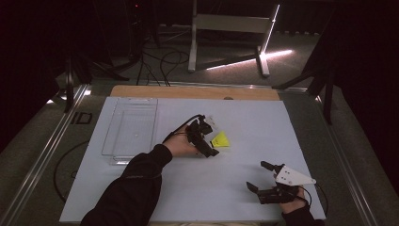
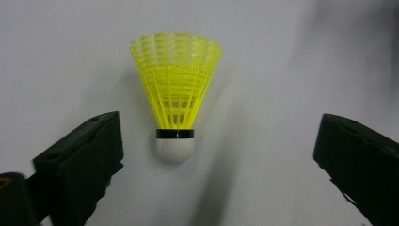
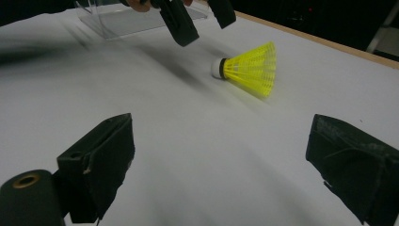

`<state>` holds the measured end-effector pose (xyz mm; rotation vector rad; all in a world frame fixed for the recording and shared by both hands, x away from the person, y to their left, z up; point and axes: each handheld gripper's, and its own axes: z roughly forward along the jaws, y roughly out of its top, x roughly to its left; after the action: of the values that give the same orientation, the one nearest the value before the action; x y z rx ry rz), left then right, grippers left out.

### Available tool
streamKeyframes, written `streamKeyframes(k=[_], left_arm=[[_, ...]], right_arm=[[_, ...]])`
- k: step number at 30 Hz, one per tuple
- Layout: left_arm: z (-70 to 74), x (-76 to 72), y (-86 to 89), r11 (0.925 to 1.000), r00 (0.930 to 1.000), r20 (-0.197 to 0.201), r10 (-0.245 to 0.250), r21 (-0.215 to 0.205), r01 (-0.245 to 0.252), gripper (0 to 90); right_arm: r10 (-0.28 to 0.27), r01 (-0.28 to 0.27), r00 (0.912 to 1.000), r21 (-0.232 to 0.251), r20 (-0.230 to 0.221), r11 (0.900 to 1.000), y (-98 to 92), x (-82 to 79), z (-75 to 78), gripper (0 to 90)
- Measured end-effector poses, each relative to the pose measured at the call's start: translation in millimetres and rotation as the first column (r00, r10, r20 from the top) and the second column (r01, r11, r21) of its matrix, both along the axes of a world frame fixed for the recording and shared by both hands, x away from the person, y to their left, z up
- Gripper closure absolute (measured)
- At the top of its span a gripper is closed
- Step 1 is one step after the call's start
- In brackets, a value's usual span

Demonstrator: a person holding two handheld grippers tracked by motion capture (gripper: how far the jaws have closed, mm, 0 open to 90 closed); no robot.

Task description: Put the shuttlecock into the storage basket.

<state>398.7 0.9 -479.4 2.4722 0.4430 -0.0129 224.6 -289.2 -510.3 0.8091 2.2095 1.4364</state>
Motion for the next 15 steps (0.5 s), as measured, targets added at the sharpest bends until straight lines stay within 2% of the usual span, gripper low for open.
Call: streamKeyframes(k=[11, 15], left_arm=[[-19.7, 8.3, 0.0, 0.9987, 1.0, -0.01, 0.0, 0.051, 0.001, 16.2], [-24.7, 11.9, 0.5, 0.9981, 0.9999, -0.011, 0.005, 0.062, -0.004, 23.8]], right_arm=[[0.002, -0.002, 1.0, -0.001, -0.001, 1.0, 0.3, 0.3, -0.4, 8.4], [0.002, -0.002, 1.0, 0.0, -0.003, 1.0, 0.3, 0.3, -0.4, 8.4]])
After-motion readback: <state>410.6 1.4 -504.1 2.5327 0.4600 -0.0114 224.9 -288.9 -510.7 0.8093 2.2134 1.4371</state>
